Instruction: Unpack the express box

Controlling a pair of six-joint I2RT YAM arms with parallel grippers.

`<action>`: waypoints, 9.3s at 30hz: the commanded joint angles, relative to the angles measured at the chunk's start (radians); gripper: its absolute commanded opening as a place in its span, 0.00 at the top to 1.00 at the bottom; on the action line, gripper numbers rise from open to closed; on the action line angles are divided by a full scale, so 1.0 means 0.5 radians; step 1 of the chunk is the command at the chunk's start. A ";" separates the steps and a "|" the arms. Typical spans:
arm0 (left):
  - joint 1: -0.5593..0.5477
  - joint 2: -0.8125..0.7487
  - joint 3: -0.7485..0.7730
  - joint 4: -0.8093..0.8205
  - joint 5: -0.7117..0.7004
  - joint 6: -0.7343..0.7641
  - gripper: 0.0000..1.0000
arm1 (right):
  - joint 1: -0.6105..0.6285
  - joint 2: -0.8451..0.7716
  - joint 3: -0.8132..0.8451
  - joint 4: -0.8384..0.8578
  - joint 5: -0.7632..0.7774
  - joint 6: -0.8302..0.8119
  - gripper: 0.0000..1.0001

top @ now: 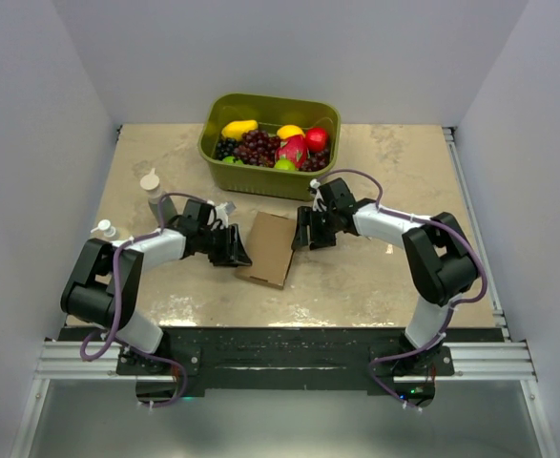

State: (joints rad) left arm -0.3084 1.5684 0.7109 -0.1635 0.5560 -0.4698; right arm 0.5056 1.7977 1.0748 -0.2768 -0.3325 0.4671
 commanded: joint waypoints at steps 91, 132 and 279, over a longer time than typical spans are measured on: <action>0.190 0.081 0.072 0.198 0.259 0.636 1.00 | -0.342 -0.086 0.396 -0.787 -1.771 -1.403 1.00; -0.705 0.418 1.483 -0.020 0.444 1.071 0.27 | -0.385 -0.343 0.817 -0.888 0.058 -0.394 1.00; 0.187 0.554 0.581 0.625 0.922 0.090 0.38 | -0.848 -0.165 0.520 -0.315 -1.427 -0.480 0.90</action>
State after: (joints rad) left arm -0.2245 1.8290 0.9379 0.1806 1.0409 -0.4557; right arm 0.2337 1.8423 1.3128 -0.3672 -1.0046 0.2401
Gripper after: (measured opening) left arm 0.598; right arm 0.182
